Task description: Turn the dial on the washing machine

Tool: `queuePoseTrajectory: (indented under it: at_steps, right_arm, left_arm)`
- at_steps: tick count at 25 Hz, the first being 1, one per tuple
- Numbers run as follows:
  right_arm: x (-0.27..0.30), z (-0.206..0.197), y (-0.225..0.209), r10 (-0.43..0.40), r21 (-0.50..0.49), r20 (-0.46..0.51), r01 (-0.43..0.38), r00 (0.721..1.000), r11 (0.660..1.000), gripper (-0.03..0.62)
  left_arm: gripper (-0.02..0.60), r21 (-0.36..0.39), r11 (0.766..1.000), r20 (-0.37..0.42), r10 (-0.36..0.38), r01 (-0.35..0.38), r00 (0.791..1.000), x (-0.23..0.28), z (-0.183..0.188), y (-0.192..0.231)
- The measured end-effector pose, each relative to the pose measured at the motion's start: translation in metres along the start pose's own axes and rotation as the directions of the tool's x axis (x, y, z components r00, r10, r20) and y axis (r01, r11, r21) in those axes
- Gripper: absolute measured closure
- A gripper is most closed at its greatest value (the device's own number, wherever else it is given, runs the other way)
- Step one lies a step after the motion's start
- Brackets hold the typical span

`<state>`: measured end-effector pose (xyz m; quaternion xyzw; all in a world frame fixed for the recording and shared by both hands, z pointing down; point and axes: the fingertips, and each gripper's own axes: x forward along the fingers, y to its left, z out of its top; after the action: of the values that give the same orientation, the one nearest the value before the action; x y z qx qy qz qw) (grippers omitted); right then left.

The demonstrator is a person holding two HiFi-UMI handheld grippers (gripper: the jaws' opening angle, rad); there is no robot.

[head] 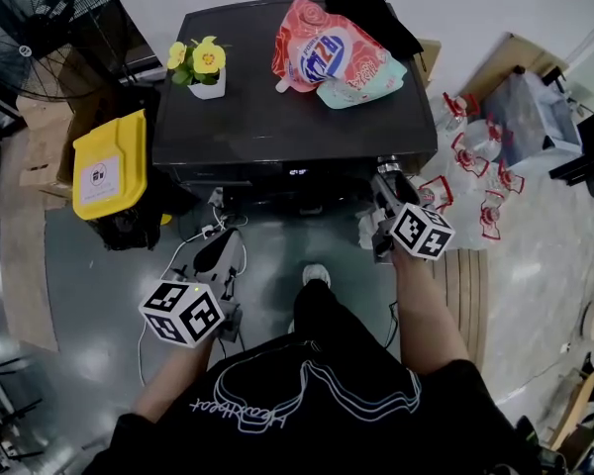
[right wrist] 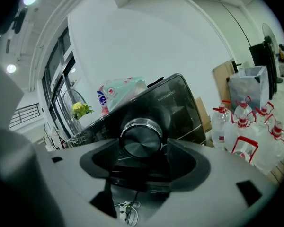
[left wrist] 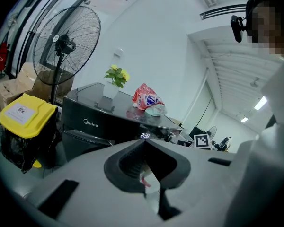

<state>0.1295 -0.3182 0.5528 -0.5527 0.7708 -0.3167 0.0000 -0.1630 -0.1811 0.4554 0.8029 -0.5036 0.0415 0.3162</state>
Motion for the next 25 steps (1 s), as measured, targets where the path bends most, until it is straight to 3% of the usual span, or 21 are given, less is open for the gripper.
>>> queuePoseTrajectory:
  at_steps: [3, 6, 9, 11, 14, 19, 23, 25]
  right_arm:
    - [-0.007, -0.001, 0.001, -0.009, -0.032, -0.007, 0.008, 1.0, 0.999, 0.229]
    - [-0.021, 0.003, 0.013, 0.0, -0.13, -0.024, -0.004, 1.0, 0.992, 0.227]
    - [-0.041, 0.007, 0.04, 0.027, -0.283, -0.081, -0.049, 0.996, 0.958, 0.242]
    - [-0.059, 0.008, 0.067, 0.061, -0.364, -0.127, -0.104, 0.99, 0.926, 0.274]
    - [-0.093, 0.015, 0.115, 0.164, -0.405, -0.136, -0.206, 0.977, 0.891, 0.353]
    - [-0.155, 0.032, 0.171, 0.321, -0.325, -0.071, -0.326, 0.945, 0.888, 0.475]
    - [-0.2, 0.039, 0.204, 0.407, -0.306, -0.031, -0.396, 0.913, 0.866, 0.588]
    - [-0.218, 0.04, 0.218, 0.439, -0.316, -0.022, -0.423, 0.898, 0.849, 0.589]
  left_arm:
    - [0.577, -0.003, 1.0, -0.002, -0.003, 0.003, 1.0, -0.002, 0.001, -0.002]
    - [0.577, -0.005, 1.0, 0.001, -0.013, 0.013, 1.0, -0.006, 0.002, -0.007]
    - [0.577, -0.005, 1.0, -0.005, -0.03, 0.03, 1.0, -0.012, 0.002, -0.015]
    - [0.577, 0.0, 0.999, -0.012, -0.048, 0.048, 0.999, -0.018, 0.001, -0.023]
    - [0.577, 0.016, 0.997, -0.015, -0.078, 0.079, 0.997, -0.028, 0.003, -0.037]
    - [0.577, 0.087, 0.983, 0.007, -0.166, 0.164, 0.986, -0.052, 0.009, -0.074]
    - [0.577, 0.132, 0.961, 0.023, -0.246, 0.241, 0.969, -0.076, 0.017, -0.107]
    - [0.577, 0.154, 0.949, 0.034, -0.284, 0.275, 0.958, -0.089, 0.023, -0.123]
